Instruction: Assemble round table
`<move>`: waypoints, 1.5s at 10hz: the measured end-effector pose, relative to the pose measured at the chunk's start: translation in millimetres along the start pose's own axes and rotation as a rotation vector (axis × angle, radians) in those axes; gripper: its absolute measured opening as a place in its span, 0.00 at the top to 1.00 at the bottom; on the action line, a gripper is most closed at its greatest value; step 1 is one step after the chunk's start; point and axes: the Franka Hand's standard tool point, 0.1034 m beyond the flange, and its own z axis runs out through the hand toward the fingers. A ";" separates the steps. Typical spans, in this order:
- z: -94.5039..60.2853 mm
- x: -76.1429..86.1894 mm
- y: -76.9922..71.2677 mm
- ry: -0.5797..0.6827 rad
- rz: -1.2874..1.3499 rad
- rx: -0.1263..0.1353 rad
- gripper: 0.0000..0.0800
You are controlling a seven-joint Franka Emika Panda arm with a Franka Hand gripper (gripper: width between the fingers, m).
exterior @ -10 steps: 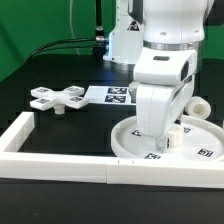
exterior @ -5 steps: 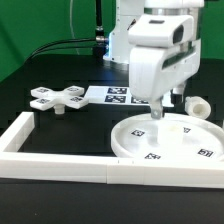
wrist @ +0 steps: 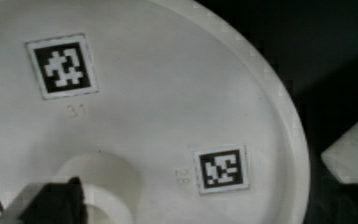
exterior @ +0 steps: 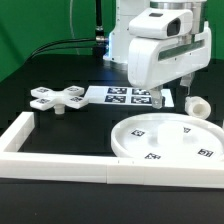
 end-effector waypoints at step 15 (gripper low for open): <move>14.0 16.2 -62.4 -0.158 1.018 0.138 0.19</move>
Offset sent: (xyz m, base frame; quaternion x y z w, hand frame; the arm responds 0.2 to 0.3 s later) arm -0.0208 0.0057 0.0064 -0.0420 -0.0025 0.3909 0.9195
